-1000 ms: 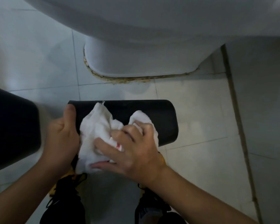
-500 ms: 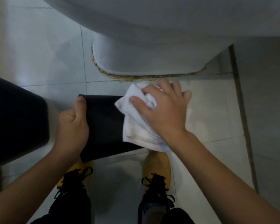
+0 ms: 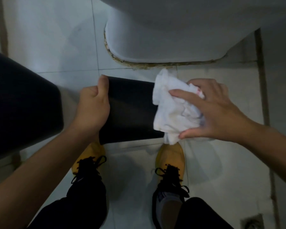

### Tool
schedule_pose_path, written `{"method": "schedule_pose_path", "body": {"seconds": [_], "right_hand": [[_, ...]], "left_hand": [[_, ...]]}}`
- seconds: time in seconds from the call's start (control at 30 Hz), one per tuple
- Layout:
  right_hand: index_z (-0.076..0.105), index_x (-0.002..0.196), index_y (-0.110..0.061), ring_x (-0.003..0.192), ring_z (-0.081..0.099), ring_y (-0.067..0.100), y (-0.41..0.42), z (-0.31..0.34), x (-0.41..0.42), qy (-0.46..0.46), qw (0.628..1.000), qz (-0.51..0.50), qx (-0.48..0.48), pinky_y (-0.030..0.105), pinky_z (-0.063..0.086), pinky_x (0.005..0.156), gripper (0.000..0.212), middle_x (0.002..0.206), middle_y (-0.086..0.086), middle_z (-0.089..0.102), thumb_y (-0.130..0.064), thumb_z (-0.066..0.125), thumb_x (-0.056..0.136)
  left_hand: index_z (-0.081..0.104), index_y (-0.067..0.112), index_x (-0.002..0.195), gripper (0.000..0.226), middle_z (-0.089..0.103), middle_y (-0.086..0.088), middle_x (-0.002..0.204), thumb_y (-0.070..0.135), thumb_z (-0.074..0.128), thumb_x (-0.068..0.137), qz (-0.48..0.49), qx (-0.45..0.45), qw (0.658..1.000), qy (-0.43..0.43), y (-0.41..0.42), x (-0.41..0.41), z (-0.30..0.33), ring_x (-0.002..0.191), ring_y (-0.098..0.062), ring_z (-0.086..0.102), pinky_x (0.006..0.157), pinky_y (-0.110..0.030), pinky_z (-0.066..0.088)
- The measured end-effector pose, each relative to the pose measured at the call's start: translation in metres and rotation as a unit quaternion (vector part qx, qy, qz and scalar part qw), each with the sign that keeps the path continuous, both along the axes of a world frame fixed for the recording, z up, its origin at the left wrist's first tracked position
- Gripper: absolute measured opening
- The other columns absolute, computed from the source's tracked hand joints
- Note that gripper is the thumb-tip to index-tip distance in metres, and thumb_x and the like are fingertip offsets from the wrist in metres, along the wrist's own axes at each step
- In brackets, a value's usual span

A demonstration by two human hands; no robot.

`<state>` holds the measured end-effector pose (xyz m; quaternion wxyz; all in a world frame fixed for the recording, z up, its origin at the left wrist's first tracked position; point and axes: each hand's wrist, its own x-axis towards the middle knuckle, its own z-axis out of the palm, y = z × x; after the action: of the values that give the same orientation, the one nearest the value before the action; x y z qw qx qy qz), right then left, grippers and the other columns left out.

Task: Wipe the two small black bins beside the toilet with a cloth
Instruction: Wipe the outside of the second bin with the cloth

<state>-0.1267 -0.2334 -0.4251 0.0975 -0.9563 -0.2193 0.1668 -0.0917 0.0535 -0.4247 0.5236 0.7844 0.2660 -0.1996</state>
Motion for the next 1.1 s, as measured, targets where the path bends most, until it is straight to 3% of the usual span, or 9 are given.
{"method": "schedule_pose_path", "body": {"seconds": [0.1, 0.3, 0.47, 0.53, 0.63, 0.77, 0.87, 0.97, 1.1], "right_hand": [[0.03, 0.151, -0.037, 0.125, 0.033, 0.033, -0.004, -0.002, -0.006, -0.015, 1.0, -0.008, 0.004, 0.048, 0.03, 0.1, 0.103, 0.138, 0.007, 0.032, -0.086, 0.054, 0.064], [0.043, 0.146, -0.027, 0.116, 0.049, 0.042, 0.021, -0.009, -0.025, -0.107, 0.994, -0.018, 0.016, 0.05, 0.033, 0.092, 0.097, 0.13, 0.018, 0.047, -0.087, 0.055, 0.071], [0.056, 0.14, -0.025, 0.112, 0.047, 0.036, 0.081, -0.011, -0.036, -0.159, 0.984, -0.074, 0.032, 0.05, 0.033, 0.09, 0.095, 0.126, 0.011, 0.043, -0.089, 0.054, 0.07], [0.061, 0.135, -0.025, 0.106, 0.051, 0.034, 0.104, -0.011, -0.038, -0.189, 0.977, -0.088, 0.046, 0.047, 0.034, 0.087, 0.091, 0.122, 0.012, 0.054, -0.087, 0.059, 0.068], [0.07, 0.125, -0.028, 0.096, 0.06, 0.03, 0.115, -0.009, -0.035, -0.227, 0.965, -0.094, 0.094, 0.043, 0.036, 0.08, 0.069, 0.111, 0.008, 0.067, -0.078, 0.06, 0.079], [0.071, 0.123, -0.029, 0.098, 0.061, 0.03, 0.096, -0.008, -0.038, -0.22, 0.964, -0.112, 0.103, 0.041, 0.035, 0.08, 0.048, 0.112, 0.006, 0.068, -0.063, 0.055, 0.092], [0.068, 0.124, -0.025, 0.098, 0.056, 0.028, 0.074, -0.009, -0.042, -0.203, 0.962, -0.174, 0.059, 0.036, 0.027, 0.08, 0.051, 0.111, 0.007, 0.063, -0.061, 0.059, 0.09], [0.069, 0.115, -0.021, 0.097, 0.05, 0.027, 0.053, -0.008, -0.041, -0.192, 0.945, -0.26, 0.038, 0.037, 0.028, 0.08, 0.049, 0.11, 0.007, 0.06, -0.061, 0.064, 0.087], [0.067, 0.11, -0.024, 0.1, 0.047, 0.027, 0.052, -0.002, -0.044, -0.133, 0.944, -0.3, 0.024, 0.04, 0.032, 0.078, 0.055, 0.111, 0.004, 0.055, -0.07, 0.05, 0.086]], "left_hand": [[0.064, -0.004, 0.099, 0.066, 0.064, -0.031, 0.099, 0.053, 0.032, 0.101, -0.01, -0.007, 1.0, 0.006, 0.001, 0.002, 0.0, 0.087, -0.033, 0.066, 0.086, -0.049, 0.056], [0.06, -0.015, 0.093, 0.073, 0.06, -0.036, 0.086, 0.051, 0.031, 0.102, -0.012, -0.002, 1.0, -0.009, -0.001, -0.009, 0.002, 0.08, -0.044, 0.062, 0.076, -0.053, 0.055], [0.058, -0.015, 0.081, 0.073, 0.058, -0.022, 0.072, 0.05, 0.034, 0.102, -0.008, -0.012, 1.0, -0.024, 0.0, -0.008, -0.002, 0.062, -0.034, 0.059, 0.06, -0.043, 0.053], [0.058, -0.011, 0.073, 0.069, 0.055, -0.018, 0.064, 0.048, 0.036, 0.102, -0.009, -0.019, 0.999, -0.043, 0.001, -0.009, -0.005, 0.055, -0.029, 0.054, 0.055, -0.038, 0.045], [0.053, 0.003, 0.06, 0.061, 0.049, -0.009, 0.051, 0.045, 0.037, 0.102, -0.013, -0.015, 0.997, -0.071, 0.002, -0.015, -0.007, 0.047, -0.022, 0.048, 0.047, -0.032, 0.038], [0.05, -0.01, 0.06, 0.066, 0.048, -0.013, 0.051, 0.04, 0.038, 0.102, -0.02, -0.014, 0.995, -0.094, 0.001, -0.028, -0.009, 0.045, -0.024, 0.046, 0.045, -0.031, 0.037], [0.054, 0.001, 0.055, 0.064, 0.048, -0.006, 0.045, 0.042, 0.037, 0.102, -0.026, -0.011, 0.994, -0.101, 0.001, -0.038, -0.01, 0.041, -0.018, 0.05, 0.038, -0.028, 0.04], [0.055, 0.005, 0.059, 0.069, 0.054, -0.011, 0.052, 0.055, 0.032, 0.1, -0.041, 0.023, 0.995, -0.091, 0.004, -0.059, -0.011, 0.043, -0.016, 0.055, 0.043, -0.034, 0.047], [0.041, 0.01, 0.052, 0.064, 0.046, -0.001, 0.046, 0.049, 0.03, 0.103, -0.045, 0.032, 0.988, -0.141, 0.003, -0.081, -0.011, 0.036, -0.008, 0.041, 0.036, -0.02, 0.031]]}}
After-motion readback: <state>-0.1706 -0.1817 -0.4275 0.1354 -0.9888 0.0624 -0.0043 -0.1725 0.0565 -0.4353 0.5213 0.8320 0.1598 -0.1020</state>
